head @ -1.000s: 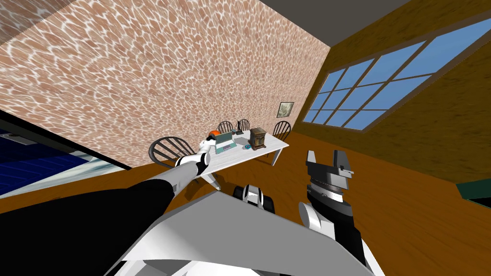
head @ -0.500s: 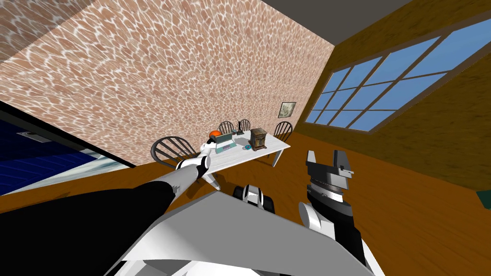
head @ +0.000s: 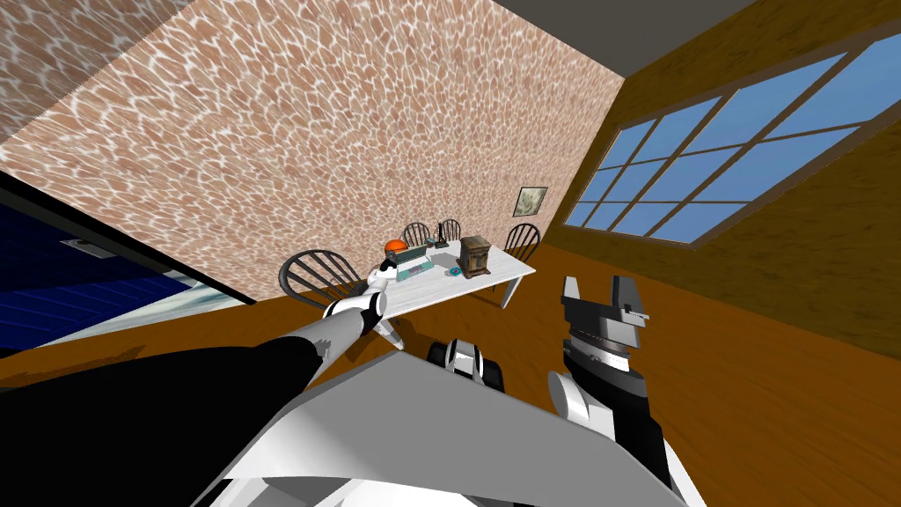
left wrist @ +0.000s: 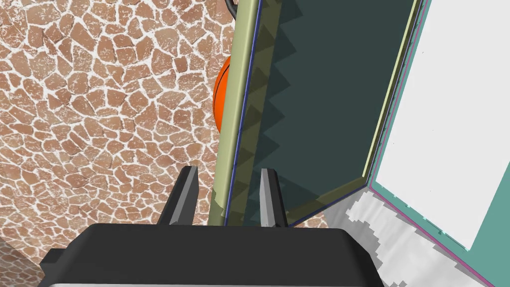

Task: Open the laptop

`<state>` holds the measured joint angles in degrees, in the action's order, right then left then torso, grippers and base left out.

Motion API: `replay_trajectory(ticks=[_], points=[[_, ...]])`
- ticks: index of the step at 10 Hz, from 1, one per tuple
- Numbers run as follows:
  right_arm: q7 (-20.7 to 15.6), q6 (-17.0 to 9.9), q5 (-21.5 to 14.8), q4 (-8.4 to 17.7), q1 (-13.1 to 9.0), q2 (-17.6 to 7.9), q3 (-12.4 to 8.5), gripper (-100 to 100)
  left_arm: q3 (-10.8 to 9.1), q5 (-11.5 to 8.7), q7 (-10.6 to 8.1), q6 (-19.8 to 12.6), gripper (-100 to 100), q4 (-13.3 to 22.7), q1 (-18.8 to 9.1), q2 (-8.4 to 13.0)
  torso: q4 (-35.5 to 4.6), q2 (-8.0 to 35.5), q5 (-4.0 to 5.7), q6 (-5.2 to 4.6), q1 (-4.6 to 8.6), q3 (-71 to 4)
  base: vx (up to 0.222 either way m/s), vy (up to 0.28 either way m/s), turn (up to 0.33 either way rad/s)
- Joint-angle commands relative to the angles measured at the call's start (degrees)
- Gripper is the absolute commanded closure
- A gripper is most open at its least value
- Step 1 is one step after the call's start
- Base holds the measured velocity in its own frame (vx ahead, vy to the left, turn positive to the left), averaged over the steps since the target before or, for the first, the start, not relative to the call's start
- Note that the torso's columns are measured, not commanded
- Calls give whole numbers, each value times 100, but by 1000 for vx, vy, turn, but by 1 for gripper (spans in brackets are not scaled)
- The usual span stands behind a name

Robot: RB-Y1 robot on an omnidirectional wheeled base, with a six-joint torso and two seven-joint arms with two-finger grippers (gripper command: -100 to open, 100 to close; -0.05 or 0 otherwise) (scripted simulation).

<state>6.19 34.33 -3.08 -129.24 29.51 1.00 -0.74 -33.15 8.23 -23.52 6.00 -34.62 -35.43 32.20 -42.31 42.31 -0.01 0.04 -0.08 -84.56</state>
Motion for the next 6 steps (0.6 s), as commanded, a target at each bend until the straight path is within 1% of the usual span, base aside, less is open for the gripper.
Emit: replay_trajectory(ticks=[1, 2, 3, 4, 5, 6], points=[[0, 0, 0, 0, 0, 0, 0, 0, -65, -31, 34, 407, 100, -103, 227, -145, -6, 7, 6, -5, 6, 5, 29, -13, 43], [0, 0, 0, 0, 0, 0, 0, 0, -65, -31, 34, 550, 100, -103, 227, -145, -1, 6, 2, 2, 12, 5, 28, -23, 52], [0, 0, 0, 0, 0, 0, 0, 0, -65, -31, 34, 574, 100, -103, 227, -145, -4, 5, 6, 1, 12, 4, 12, -13, 14], [0, 0, 0, 0, 0, 0, 0, 0, -113, -60, 60, 818, 100, -172, 421, -265, -6, 8, 8, -5, 12, 5, 32, -16, 46], [0, 0, 0, 0, 0, 0, 0, 0, -113, -60, 60, 954, 100, -172, 421, -265, -2, 5, 4, 2, 15, 4, 29, -22, 43], [0, 0, 0, 0, 0, 0, 0, 0, -162, -89, 86, 1119, 100, -240, 616, -386, -4, 6, 6, 0, 13, 4, 35, -22, 68]])
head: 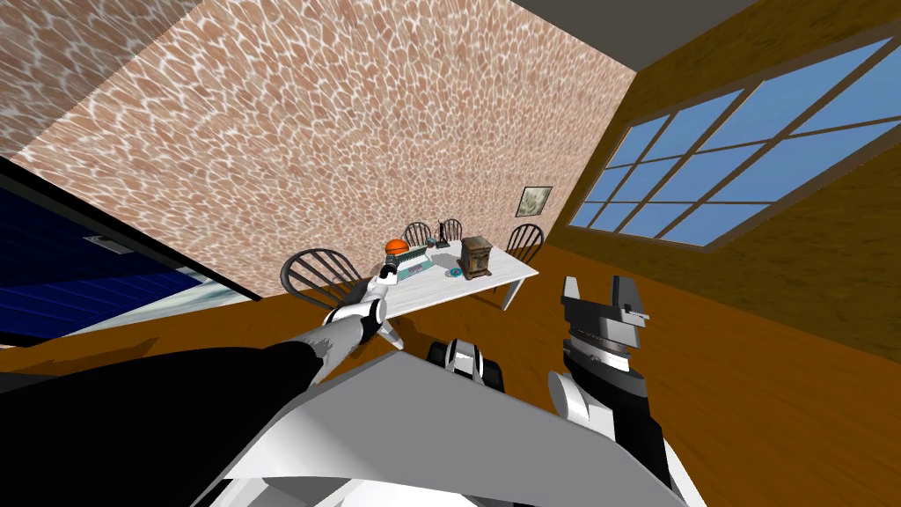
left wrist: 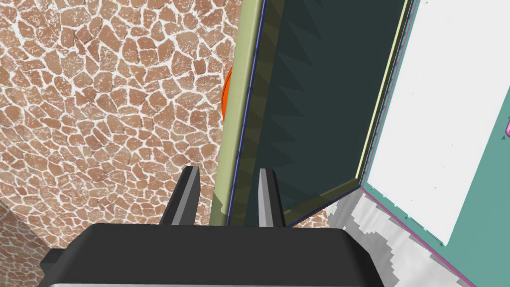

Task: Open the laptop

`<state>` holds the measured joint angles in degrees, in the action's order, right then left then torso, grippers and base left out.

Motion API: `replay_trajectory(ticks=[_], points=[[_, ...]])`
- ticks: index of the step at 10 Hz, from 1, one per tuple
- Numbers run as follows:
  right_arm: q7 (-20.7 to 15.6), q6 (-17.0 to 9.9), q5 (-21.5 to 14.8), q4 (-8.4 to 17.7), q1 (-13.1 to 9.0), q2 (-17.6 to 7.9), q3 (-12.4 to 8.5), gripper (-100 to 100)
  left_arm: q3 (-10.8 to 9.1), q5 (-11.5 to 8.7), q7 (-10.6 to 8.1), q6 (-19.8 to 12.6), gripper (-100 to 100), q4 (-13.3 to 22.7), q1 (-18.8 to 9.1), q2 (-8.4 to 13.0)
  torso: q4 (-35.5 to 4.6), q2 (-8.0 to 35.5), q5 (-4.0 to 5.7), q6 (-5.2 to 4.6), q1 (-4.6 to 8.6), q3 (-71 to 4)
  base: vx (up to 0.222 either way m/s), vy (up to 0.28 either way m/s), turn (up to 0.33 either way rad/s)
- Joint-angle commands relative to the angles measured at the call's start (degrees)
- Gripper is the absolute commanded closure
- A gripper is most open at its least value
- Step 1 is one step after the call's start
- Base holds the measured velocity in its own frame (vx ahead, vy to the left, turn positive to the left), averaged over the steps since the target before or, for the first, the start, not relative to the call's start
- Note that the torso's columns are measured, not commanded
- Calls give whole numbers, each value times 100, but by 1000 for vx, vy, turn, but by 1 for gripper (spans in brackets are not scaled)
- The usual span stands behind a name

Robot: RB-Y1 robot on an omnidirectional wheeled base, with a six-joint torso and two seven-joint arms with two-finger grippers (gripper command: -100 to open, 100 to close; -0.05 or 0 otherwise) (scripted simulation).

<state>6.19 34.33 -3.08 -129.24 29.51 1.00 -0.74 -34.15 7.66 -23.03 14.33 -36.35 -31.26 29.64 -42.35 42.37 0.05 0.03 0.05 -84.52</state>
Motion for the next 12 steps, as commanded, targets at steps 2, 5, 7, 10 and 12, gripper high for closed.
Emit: replay_trajectory(ticks=[2, 5, 7, 10, 12], points=[[0, 0, 0, 0, 0, 0, 0, 0, -62, -32, 37, 544, 100, -67, 198, -130, 1, 1, -4, 2, -7, 1, 26, -17, 25], [0, 0, 0, 0, 0, 0, 0, 0, -158, -90, 88, 1077, 100, -205, 587, -372, -4, 1, 5, -4, 4, 1, 32, -21, 55], [0, 0, 0, 0, 0, 0, 0, 0, -158, -90, 88, 1347, 100, -205, 587, -372, -1, 2, 0, -2, 2, 1, 25, -20, 24], [0, 0, 0, 0, 0, 0, 0, 0, -206, -119, 114, 1749, 100, -274, 782, -493, -3, 2, 2, -4, 1, 1, 20, -16, 37], [0, 0, 0, 0, -1, 0, 0, 0, -52, -256, 328, 1957, 100, -250, 983, -761, -3, 3, 3, -6, 2, 2, 25, 38, 2]])
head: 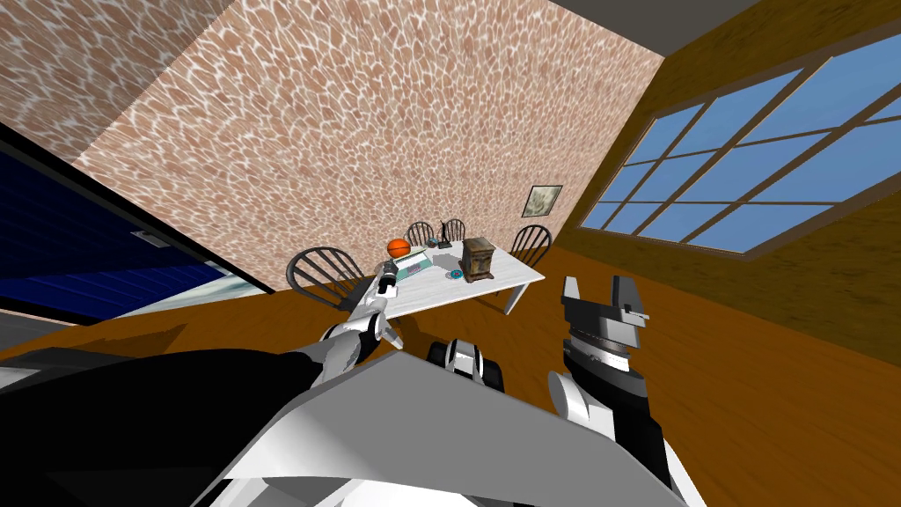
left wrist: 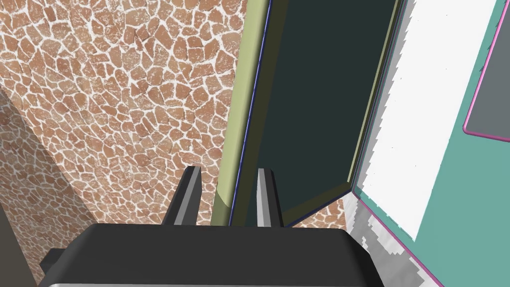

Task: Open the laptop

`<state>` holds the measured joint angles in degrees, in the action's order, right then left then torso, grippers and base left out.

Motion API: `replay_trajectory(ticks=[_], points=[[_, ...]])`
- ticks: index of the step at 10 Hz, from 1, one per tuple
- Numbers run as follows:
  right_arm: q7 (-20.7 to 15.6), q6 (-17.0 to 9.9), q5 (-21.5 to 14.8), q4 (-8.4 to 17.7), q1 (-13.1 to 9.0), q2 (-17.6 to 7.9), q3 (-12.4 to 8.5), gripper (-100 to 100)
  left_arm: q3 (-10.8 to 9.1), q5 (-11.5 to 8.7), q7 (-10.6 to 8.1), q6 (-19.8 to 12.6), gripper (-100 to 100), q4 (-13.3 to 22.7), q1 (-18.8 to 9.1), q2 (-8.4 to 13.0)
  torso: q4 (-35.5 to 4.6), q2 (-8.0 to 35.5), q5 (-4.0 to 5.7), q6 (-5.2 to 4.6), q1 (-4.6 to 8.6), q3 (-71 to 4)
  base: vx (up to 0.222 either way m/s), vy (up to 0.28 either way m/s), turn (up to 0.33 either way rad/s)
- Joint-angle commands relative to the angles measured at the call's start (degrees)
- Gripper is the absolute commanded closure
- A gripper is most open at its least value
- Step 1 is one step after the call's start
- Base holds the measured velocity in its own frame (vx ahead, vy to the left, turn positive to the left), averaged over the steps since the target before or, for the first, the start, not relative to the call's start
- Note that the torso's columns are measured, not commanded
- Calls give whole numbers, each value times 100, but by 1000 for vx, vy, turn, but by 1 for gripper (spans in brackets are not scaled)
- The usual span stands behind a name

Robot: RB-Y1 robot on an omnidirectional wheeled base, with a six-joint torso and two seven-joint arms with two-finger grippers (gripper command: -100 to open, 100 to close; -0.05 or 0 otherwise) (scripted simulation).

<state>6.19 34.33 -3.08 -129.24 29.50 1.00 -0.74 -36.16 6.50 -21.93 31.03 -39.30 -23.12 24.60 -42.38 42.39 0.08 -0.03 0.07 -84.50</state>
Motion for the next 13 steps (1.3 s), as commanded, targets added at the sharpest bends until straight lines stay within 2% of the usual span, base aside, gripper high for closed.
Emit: replay_trajectory(ticks=[1, 2, 3, 6, 7, 8, 9, 10, 13], points=[[0, 0, 0, 0, 1, -1, -1, 0, 149, -140, 218, 483, 100, 46, 170, -257, 11, -19, -14, 0, -28, -10, 43, 102, 2], [0, 0, 0, 0, 0, -1, -1, 0, 149, -140, 218, 561, 100, 46, 170, -257, 16, -24, -21, -4, -33, -15, 14, 55, -7], [0, 0, 0, 0, 0, -1, -1, 0, 299, -280, 436, 798, 100, 92, 340, -513, 12, -20, -14, -2, -16, -12, 72, 105, 11], [0, 0, 0, 0, 0, 0, 0, 0, 299, -280, 436, 1123, 100, 92, 340, -514, 21, -32, -20, -4, -17, -20, 17, 41, -9], [0, 0, 0, 0, 0, 0, 0, 0, 448, -420, 655, 1326, 100, 137, 510, -770, 8, -13, -6, 2, 0, -8, 32, 62, 18], [0, 0, 0, 0, 0, -1, -1, 0, 448, -420, 655, 1530, 100, 137, 510, -770, 21, -16, -24, -5, -14, -7, 44, 77, -14], [0, 0, 0, 0, 1, -1, -1, 0, 446, -416, 628, 1284, -100, 273, 285, -598, 12, -19, -15, -1, -20, -11, -11, 10, 5], [0, 0, 0, 0, 0, 0, 0, 0, 446, -416, 628, 1284, -100, 273, 285, -598, 5, 0, -4, 2, 5, -2, -41, -33, 11], [0, 0, 0, 0, -1, 1, 1, 0, 499, -445, 603, 933, -100, 232, 30, -408, 2, 3, -2, 3, 0, 1, -63, -44, 9]])
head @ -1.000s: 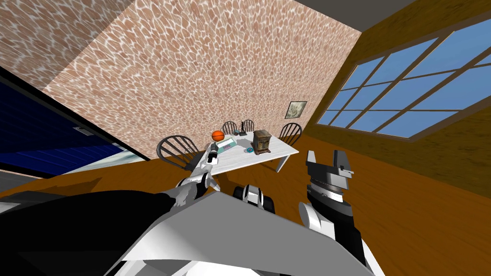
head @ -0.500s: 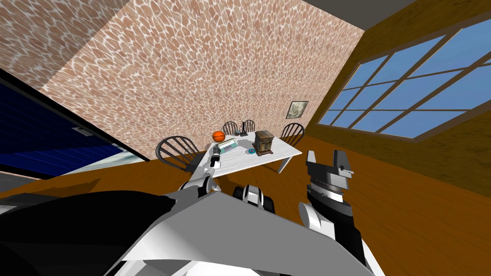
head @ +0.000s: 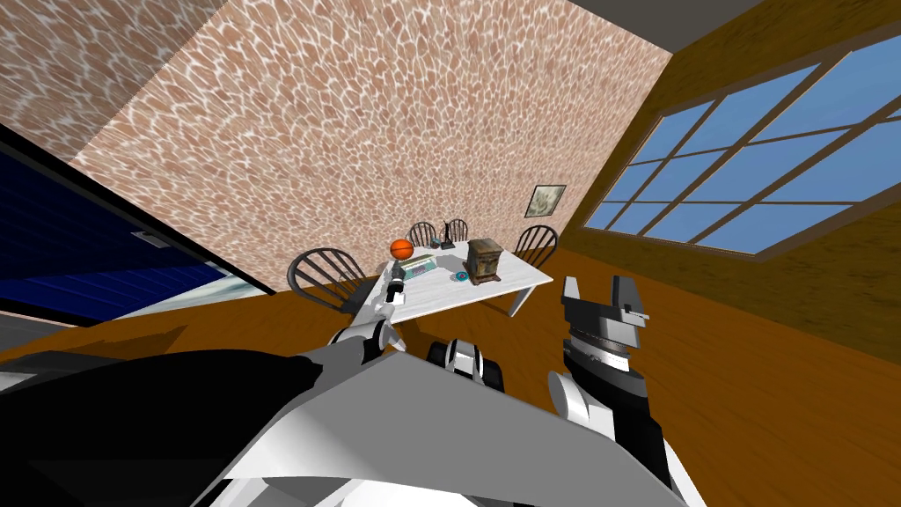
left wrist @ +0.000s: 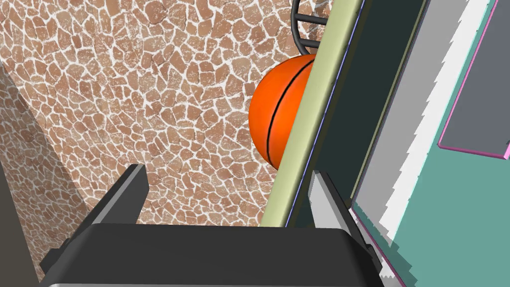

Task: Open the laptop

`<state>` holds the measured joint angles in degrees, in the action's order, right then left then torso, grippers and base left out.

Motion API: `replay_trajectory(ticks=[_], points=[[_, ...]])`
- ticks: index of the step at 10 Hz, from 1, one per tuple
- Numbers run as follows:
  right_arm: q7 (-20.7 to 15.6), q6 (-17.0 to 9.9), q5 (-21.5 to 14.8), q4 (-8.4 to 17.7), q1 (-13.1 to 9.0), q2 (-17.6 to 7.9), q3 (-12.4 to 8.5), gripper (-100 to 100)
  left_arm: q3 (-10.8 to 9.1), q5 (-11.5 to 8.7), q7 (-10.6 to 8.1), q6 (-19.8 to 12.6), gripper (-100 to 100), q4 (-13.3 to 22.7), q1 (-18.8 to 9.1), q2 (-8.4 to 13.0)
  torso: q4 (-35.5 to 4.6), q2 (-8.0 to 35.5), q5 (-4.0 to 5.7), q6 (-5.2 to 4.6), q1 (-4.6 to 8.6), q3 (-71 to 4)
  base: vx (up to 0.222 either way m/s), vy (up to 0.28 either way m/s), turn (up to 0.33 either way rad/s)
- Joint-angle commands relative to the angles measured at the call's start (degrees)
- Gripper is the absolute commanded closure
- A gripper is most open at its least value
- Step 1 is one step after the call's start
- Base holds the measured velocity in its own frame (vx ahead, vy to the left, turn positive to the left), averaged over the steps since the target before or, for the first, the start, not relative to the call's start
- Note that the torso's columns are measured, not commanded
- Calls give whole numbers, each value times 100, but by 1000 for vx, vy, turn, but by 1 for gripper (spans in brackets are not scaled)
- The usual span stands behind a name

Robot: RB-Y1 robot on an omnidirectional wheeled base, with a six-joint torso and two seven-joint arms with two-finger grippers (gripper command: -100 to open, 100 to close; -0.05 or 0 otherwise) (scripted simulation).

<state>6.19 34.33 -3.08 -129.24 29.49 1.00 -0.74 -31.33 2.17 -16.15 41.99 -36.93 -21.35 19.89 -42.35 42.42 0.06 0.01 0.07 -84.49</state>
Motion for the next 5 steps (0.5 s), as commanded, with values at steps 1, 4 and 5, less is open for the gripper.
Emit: replay_trajectory(ticks=[1, 4, 5], points=[[0, 0, 0, 0, 0, 0, 0, 0, 42, -28, 12, -338, -100, -26, -274, 158, -2, -3, 1, 0, -3, -2, -61, -35, 17], [0, 0, 0, 0, 0, 0, 0, 0, 58, -37, 13, -456, -100, -71, -331, 194, 2, -9, -1, 1, -2, -5, -45, -23, 5], [0, 0, 0, 0, 1, -1, 0, 0, 59, -38, 14, -480, 0, -74, -335, 195, 5, -17, -4, 0, -8, -9, -6, -3, 0]])
